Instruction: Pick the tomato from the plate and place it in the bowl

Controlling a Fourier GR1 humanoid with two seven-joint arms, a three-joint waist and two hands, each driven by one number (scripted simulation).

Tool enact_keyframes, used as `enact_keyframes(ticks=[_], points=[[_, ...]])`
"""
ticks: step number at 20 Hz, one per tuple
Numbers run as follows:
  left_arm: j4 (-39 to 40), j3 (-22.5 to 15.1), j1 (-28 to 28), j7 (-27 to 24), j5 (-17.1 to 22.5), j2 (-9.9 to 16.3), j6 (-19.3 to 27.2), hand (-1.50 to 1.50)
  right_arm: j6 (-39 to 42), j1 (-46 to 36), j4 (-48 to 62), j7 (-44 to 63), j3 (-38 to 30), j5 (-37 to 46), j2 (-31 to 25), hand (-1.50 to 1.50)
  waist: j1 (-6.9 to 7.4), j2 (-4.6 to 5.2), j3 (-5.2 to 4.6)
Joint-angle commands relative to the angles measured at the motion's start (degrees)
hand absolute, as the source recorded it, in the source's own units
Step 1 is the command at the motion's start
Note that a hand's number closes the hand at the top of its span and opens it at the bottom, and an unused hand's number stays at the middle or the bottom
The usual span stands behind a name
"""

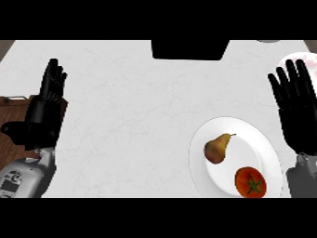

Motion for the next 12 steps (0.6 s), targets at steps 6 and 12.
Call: enact_keyframes(ticks=[6, 12], points=[[2.1, 4.55, 7.81, 3.0, 0.55, 6.69, -2.14, 0.0, 5.42, 5.37, -20.5, -10.71, -1.94, 18.89, -18.08, 1.5, -4.49, -1.86, 0.38], [3.27, 7.01, 9.38, 4.29, 3.5, 7.27, -3.47, 0.0, -11.64, 28.99, -15.83, -5.96, -3.89, 39.93, -16.06, -1.5, -8.84, -1.22, 0.45]])
